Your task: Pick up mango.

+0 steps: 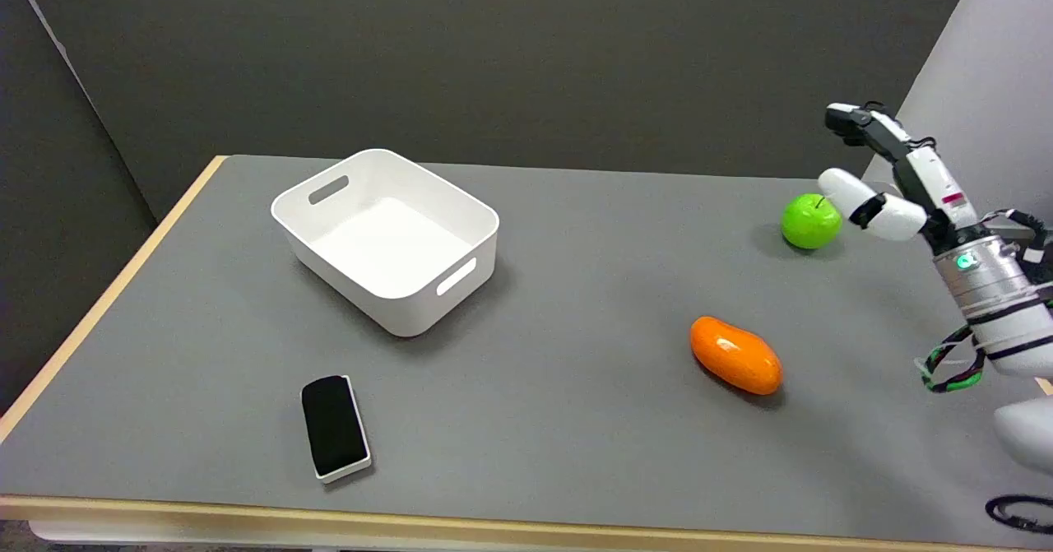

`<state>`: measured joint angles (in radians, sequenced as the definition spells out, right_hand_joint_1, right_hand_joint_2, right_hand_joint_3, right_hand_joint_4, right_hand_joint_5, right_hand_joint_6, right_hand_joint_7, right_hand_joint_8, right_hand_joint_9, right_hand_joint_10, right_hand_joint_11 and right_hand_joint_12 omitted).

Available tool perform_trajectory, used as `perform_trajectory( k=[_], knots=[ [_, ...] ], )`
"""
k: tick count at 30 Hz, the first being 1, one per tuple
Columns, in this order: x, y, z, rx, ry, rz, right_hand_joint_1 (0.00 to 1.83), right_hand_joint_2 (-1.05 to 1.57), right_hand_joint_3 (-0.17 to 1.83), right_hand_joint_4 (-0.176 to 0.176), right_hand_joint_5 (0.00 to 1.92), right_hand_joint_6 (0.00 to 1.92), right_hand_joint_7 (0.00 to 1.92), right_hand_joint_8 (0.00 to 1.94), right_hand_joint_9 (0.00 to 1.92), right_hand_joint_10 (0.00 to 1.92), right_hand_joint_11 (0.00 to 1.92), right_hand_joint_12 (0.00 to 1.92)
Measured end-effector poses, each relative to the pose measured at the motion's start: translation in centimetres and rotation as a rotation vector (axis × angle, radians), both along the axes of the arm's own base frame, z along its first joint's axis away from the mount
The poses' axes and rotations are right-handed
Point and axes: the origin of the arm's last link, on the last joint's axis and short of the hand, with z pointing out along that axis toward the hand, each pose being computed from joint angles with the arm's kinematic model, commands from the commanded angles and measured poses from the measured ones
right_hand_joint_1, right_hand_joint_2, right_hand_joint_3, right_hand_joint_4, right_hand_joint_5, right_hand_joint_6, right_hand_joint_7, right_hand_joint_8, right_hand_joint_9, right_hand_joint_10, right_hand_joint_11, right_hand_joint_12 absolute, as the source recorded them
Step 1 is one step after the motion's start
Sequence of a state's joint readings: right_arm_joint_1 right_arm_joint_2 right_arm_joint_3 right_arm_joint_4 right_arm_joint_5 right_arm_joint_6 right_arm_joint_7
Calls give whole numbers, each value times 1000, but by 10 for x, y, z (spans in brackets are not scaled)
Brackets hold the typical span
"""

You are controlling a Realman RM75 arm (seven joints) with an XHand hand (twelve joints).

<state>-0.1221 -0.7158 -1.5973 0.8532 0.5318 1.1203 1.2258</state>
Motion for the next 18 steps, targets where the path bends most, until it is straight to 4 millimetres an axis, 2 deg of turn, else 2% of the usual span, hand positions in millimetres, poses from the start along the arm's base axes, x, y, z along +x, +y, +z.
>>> perform_trajectory(
  k=[9,18],
  knots=[
    [-2,26,-52,56,91,16,354,600,792,-97,260,493,374,448,184,836,-1,1213],
    [-23,54,-98,89,206,-49,371,604,794,-117,260,505,367,448,184,837,-1,1214]
  ],
)
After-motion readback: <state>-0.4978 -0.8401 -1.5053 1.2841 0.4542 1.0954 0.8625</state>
